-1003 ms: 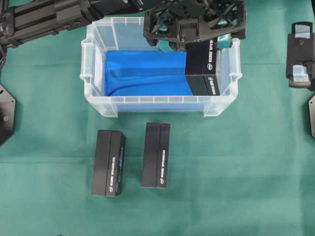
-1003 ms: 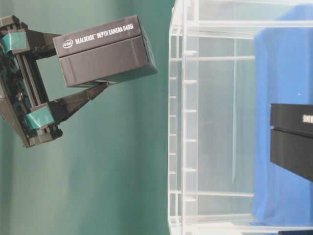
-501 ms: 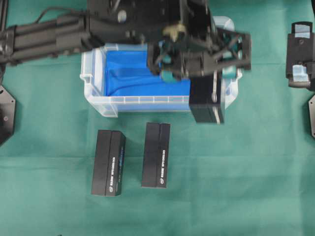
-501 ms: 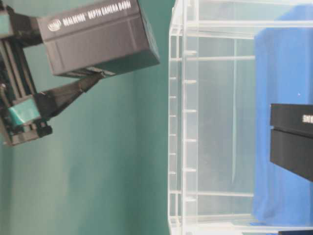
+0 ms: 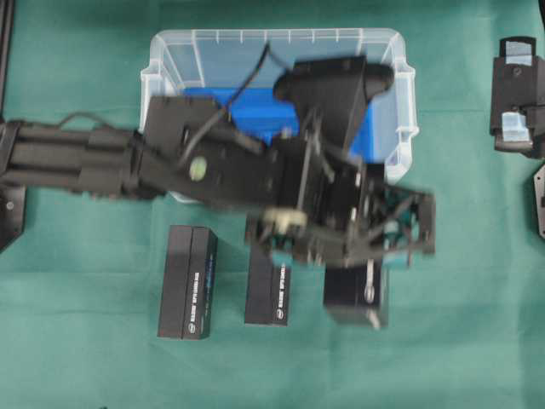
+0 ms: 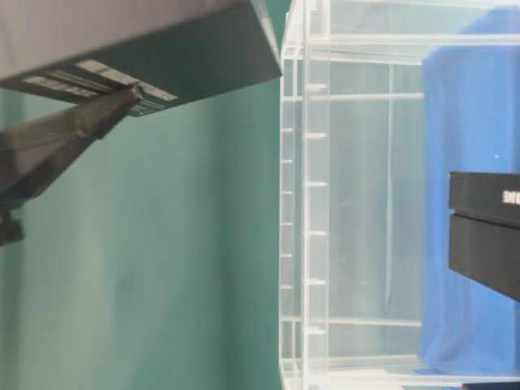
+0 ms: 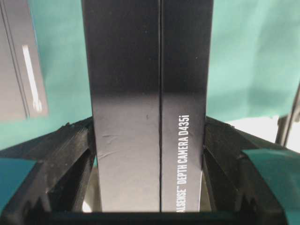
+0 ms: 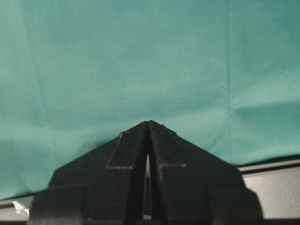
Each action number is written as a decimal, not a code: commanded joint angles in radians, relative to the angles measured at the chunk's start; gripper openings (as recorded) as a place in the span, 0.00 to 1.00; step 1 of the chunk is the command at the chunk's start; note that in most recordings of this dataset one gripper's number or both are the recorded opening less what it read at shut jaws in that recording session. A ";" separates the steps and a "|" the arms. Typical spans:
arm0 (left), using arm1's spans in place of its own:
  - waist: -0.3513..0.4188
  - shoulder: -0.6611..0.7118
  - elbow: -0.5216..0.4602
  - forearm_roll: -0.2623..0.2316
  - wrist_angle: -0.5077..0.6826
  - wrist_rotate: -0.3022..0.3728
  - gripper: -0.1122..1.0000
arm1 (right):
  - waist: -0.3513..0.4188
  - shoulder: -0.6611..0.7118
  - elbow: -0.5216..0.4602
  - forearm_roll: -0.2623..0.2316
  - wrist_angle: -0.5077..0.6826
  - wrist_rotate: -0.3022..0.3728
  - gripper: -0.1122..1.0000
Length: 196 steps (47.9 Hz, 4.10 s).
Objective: Take the box out of the case with the left arm.
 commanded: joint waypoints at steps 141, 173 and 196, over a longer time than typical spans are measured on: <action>-0.031 0.000 0.517 0.043 -0.495 -0.057 0.97 | 0.002 -0.002 0.000 -0.002 -0.002 -0.002 0.11; -0.021 -0.129 0.405 0.041 -0.288 -0.003 0.94 | 0.000 -0.003 0.000 -0.002 0.000 -0.002 0.12; 0.003 -0.137 0.282 0.041 -0.149 0.129 0.94 | 0.002 -0.002 0.000 -0.002 0.002 0.000 0.12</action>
